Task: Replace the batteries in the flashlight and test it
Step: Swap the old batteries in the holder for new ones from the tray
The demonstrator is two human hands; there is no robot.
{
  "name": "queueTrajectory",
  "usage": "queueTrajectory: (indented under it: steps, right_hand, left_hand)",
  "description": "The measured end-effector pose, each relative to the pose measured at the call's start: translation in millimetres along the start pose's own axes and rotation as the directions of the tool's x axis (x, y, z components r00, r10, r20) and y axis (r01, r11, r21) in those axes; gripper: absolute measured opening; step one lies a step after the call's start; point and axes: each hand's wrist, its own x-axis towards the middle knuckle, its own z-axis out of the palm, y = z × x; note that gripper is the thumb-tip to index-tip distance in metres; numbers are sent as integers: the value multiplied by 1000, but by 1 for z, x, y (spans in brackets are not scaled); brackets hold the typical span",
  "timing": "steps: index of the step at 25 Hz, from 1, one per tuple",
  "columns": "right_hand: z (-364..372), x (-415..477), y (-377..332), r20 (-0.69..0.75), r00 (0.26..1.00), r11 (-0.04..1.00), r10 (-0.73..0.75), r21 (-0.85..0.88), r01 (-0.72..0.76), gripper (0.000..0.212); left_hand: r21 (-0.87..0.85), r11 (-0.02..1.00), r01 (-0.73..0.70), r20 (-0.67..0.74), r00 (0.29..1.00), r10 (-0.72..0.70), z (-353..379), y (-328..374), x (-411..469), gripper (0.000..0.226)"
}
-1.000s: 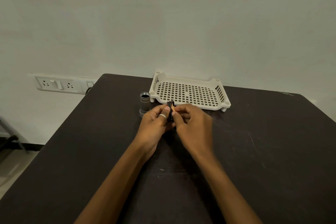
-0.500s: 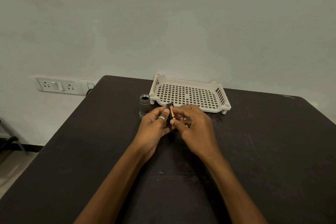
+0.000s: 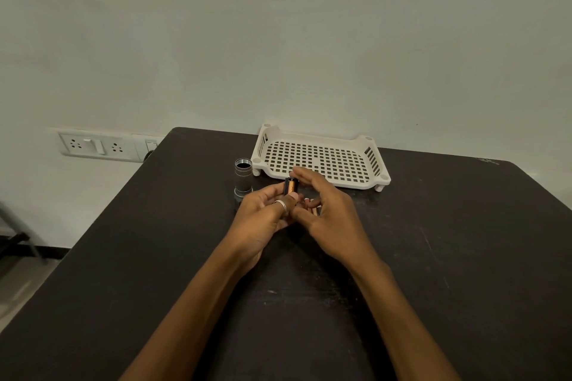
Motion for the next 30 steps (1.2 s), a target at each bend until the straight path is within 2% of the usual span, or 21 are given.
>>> queueTrajectory:
  steps: [8, 11, 14, 17, 20, 23, 25, 26, 28, 30]
  right_hand:
    - [-5, 0, 2, -6, 1000, 1000, 25, -14, -25, 68]
    - [-8, 1, 3, -38, 999, 998, 32, 54, -30, 56]
    - [-7, 1, 0, -55, 997, 978, 51, 204, -39, 49]
    - [-2, 2, -5, -119, 992, 967, 35, 255, -4, 41]
    - [1, 2, -7, -184, 982, 959, 42, 282, 11, 37]
    - [3, 2, -11, -198, 975, 925, 98, 381, -15, 34]
    - [5, 2, -11, -197, 970, 885, 140, 464, -33, 34]
    - [5, 1, -11, -204, 966, 868, 159, 494, -39, 35]
    - [5, 0, -11, -232, 957, 864, 177, 502, -38, 37]
    - [4, -1, -10, -265, 950, 885, 164, 466, -23, 40]
  left_hand:
    - [16, 1000, -24, 6, 1000, 24, 2, 3, -5, 24]
    - [115, 985, -128, -12, 991, 130, 8, 3, -10, 30]
    - [169, 952, -256, -10, 965, 261, 11, -1, -14, 34]
    - [295, 908, -298, -77, 940, 333, 11, -8, -15, 32]
    - [549, 763, -342, -116, 873, 474, 13, -11, -20, 35]
    - [752, 531, -391, -76, 749, 659, 12, -9, -25, 33]
    - [879, 351, -323, -67, 645, 762, 7, -8, -26, 32]
    - [915, 306, -264, -98, 590, 801, 5, -7, -27, 34]
    - [925, 347, -156, -216, 536, 816, -2, -4, -26, 49]
    - [901, 428, -71, -305, 599, 740, -12, -3, -22, 69]
